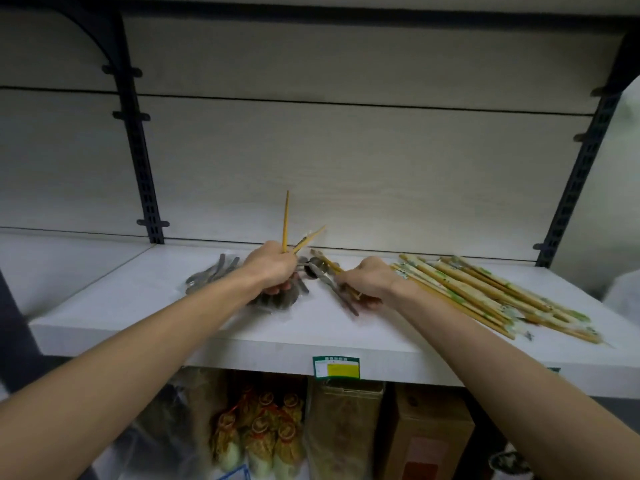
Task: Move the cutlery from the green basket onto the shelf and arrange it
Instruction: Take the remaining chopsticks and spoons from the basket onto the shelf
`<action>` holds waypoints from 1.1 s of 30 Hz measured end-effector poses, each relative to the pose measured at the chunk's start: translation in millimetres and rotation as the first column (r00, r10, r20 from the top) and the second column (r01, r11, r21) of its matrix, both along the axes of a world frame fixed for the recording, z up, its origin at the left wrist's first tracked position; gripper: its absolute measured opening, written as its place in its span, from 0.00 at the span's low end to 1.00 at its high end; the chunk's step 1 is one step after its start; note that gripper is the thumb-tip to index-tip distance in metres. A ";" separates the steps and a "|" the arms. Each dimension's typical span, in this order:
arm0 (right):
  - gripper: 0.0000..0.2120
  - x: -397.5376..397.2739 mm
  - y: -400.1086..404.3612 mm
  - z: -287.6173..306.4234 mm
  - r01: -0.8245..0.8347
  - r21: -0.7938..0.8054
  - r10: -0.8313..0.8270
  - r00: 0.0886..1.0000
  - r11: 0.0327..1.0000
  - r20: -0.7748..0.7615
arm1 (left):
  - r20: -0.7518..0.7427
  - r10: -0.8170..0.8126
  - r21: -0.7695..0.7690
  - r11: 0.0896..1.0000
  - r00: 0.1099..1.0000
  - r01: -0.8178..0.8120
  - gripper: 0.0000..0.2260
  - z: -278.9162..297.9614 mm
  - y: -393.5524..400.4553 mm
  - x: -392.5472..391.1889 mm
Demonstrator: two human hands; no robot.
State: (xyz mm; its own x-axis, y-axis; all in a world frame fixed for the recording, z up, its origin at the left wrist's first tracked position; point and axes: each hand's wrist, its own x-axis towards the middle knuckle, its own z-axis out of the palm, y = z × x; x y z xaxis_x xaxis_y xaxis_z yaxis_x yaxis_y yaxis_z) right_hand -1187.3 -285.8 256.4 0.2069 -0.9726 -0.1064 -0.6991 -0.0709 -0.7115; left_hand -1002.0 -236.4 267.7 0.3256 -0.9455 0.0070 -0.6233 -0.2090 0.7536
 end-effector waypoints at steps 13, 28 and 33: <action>0.16 -0.3 2.1 4.6 -0.067 -0.275 -0.014 0.959 0.959 -0.284 | 0.235 0.095 -0.100 0.992 0.967 -0.073 0.08 -14.2 6.4 -14.1; 0.15 15.7 24.2 14.2 -0.087 -0.233 -0.003 0.933 0.969 -0.361 | -0.116 0.062 -0.047 0.997 0.991 -0.067 0.10 -8.9 3.6 -1.9; 0.09 11.2 23.9 21.3 0.002 -0.082 -0.012 0.992 0.997 -0.126 | -0.309 0.062 0.010 0.998 0.949 -0.062 0.09 0.4 9.7 1.4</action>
